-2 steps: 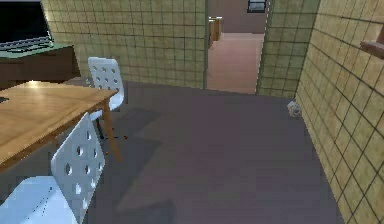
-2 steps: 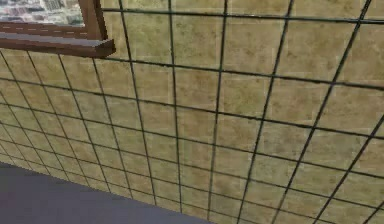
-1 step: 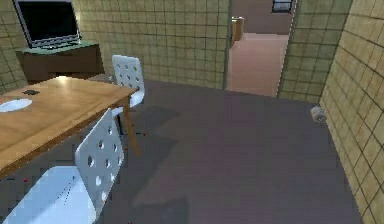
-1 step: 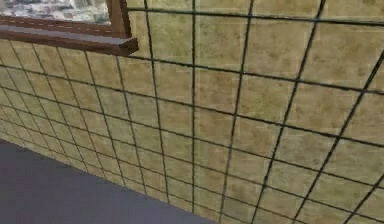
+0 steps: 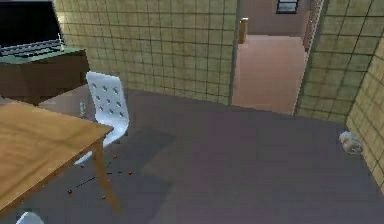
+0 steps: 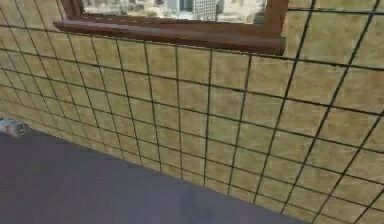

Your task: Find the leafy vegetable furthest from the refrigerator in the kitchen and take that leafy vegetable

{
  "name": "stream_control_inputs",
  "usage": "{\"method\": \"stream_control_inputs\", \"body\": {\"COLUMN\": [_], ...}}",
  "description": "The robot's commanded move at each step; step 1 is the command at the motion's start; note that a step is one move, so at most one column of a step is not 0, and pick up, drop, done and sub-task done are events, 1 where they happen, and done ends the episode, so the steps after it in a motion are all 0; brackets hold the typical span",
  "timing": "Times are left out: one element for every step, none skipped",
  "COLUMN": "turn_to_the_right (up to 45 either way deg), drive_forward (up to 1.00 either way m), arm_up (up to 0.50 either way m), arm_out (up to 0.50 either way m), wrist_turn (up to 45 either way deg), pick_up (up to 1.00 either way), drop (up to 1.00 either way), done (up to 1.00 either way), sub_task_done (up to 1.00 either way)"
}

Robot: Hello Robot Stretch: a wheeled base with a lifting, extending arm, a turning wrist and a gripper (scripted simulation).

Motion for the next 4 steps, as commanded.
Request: {"method": "stream_control_inputs", "body": {"turn_to_the_right": [18.0,0.0,0.0,0.0], "drive_forward": [0.0,1.0,1.0,0.8], "arm_up": [0.0,0.0,0.0,0.0], "arm_out": [0.0,0.0,0.0,0.0], "wrist_turn": [0.0,0.0,0.0,0.0], "pick_up": [0.0,0.0,0.0,0.0], "drop": [0.0,0.0,0.0,0.0], "done": [0.0,0.0,0.0,0.0], "sub_task_done": [0.0,0.0,0.0,0.0]}}
